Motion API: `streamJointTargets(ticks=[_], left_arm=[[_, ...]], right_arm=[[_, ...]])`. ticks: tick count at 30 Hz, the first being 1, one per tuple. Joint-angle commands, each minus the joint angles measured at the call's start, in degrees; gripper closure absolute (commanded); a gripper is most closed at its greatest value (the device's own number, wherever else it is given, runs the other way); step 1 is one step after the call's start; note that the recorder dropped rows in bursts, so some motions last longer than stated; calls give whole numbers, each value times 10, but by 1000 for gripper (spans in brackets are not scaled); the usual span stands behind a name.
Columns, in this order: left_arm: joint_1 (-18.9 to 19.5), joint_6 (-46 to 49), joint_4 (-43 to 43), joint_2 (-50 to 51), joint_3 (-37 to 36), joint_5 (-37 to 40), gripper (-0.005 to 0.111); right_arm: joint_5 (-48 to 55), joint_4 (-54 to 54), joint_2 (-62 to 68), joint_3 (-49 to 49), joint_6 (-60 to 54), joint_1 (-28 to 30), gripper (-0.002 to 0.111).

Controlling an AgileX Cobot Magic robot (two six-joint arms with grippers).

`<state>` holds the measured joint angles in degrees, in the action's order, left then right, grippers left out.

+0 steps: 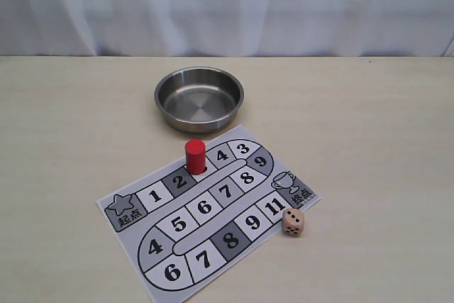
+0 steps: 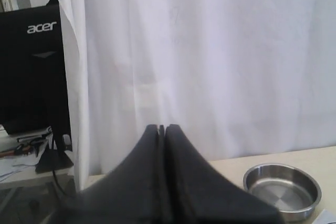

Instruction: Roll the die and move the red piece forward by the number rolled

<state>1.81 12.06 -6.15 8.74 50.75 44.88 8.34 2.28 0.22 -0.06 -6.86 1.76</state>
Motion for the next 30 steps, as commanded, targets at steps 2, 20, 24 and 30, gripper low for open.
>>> streamJointTargets(ticks=[2, 20, 24, 30], left_arm=[[-26, -2, 7, -49, -3, 0, 107], [-40, -16, -4, -87, -205, -97, 107], [-40, -12, 13, -87, -247, -154, 107], [-40, -12, 40, -87, -336, -274, 107]], right_arm=[[-3, -1, -2, 1, 0, 1, 104], [-3, -1, -2, 1, 0, 1, 104], [-3, -1, -2, 1, 0, 1, 104], [-3, -1, -2, 1, 0, 1, 104]])
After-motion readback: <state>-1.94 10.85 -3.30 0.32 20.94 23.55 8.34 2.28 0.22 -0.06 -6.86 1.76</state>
